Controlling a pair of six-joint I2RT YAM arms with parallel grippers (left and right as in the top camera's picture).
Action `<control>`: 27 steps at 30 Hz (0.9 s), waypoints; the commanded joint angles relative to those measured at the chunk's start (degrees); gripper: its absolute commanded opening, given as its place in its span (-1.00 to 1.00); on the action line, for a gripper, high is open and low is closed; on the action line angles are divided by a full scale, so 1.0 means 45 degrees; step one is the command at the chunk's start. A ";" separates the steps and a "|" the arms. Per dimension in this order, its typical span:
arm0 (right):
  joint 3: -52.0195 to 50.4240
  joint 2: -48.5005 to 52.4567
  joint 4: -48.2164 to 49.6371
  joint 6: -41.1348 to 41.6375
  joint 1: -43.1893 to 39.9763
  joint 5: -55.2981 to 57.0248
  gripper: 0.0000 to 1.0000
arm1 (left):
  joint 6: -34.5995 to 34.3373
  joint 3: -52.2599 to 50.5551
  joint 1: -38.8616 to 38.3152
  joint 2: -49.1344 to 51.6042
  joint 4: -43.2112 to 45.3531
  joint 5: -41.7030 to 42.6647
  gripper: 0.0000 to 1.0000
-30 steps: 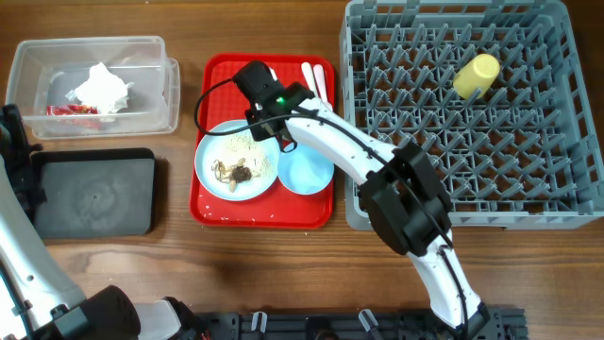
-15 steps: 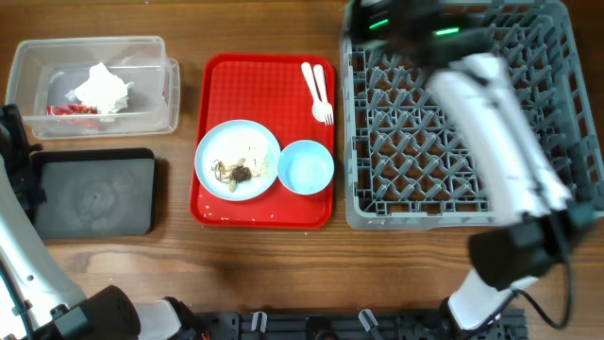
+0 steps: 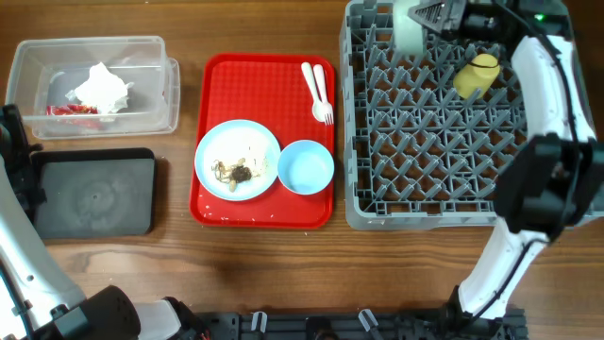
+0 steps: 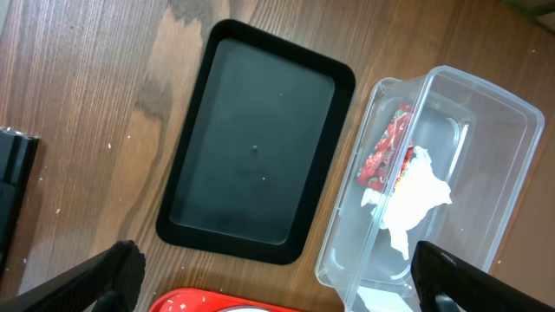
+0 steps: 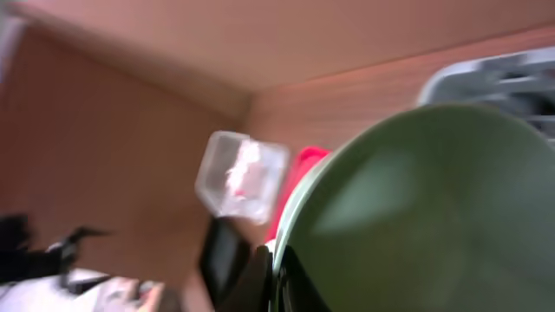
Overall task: Sort waste into correct bins and load items into the dishwasher rack
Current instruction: 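Carry the mint-green cup to the rack's far side beside the yellow cup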
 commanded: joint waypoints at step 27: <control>-0.0039 0.1292 -0.1588 0.2633 0.0272 0.0923 -0.92 | -0.0214 -0.0024 0.0058 0.0053 -0.0015 -0.0078 1.00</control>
